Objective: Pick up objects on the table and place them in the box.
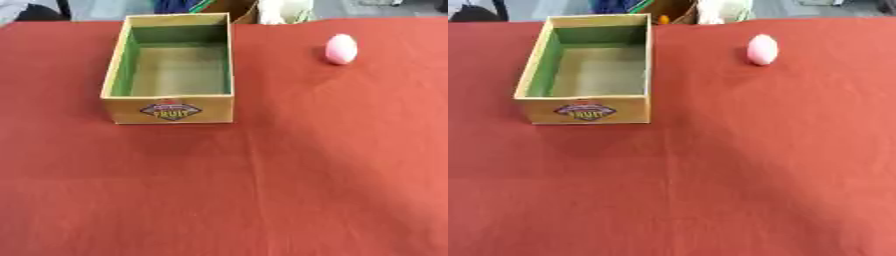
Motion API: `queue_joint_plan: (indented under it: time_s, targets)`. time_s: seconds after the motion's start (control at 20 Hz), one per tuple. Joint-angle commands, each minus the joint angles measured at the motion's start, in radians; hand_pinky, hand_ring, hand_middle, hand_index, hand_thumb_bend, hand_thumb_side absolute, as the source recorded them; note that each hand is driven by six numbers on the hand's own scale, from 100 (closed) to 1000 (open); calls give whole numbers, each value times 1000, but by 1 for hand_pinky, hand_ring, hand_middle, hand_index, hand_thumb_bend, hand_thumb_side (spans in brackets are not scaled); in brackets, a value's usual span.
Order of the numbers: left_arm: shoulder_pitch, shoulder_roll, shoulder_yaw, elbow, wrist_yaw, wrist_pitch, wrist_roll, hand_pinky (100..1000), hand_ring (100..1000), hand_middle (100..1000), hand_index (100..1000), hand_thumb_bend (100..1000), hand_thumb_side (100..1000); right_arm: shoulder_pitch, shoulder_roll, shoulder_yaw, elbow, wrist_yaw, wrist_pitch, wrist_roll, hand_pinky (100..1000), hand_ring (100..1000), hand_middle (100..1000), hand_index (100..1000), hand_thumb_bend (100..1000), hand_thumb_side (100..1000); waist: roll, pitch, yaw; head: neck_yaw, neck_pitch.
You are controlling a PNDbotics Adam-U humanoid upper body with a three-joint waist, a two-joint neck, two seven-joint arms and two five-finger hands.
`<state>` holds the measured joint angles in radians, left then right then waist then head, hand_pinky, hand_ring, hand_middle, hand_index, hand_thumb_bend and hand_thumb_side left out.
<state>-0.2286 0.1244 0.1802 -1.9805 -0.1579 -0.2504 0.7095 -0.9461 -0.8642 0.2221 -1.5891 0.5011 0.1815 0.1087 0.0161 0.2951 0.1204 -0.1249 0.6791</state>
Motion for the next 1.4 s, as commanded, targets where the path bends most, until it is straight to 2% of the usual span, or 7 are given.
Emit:
queue_joint_plan:
  time_s: [0.05, 0.3, 0.55, 0.8, 1.0, 1.4]
  targets:
    - [-1, 27, -4, -19, 6, 0, -3, 603, 516, 472, 643, 100, 691, -60, 27, 17, 137, 89, -39, 42, 697, 801, 776, 903, 100, 964, 0, -20, 5, -21, -13]
    - [0, 27, -8, -19, 9, 1, -7, 603, 515, 471, 643, 102, 692, -145, 110, 35, 347, 236, -124, 84, 716, 815, 796, 920, 100, 959, 6, -12, 9, -28, -25]
    - [1, 23, -10, -19, 14, 3, -9, 605, 514, 469, 642, 104, 691, -204, 185, 20, 516, 314, -200, 110, 728, 826, 805, 928, 195, 919, 11, 0, 16, -35, -40]
    - [1, 18, -12, -19, 19, 4, -12, 605, 513, 468, 641, 105, 691, -224, 232, 3, 626, 388, -251, 116, 738, 842, 809, 921, 307, 947, 15, 12, 24, -44, -54]
    - [1, 15, -13, -19, 23, 4, -13, 607, 512, 467, 640, 105, 690, -223, 248, -17, 675, 428, -269, 104, 746, 850, 812, 927, 372, 945, 17, 19, 32, -48, -63]
    - [-1, 10, -15, -19, 25, 4, -15, 607, 511, 467, 640, 104, 689, -226, 258, -57, 734, 471, -248, 139, 771, 876, 816, 941, 493, 836, 19, 26, 34, -49, -66]
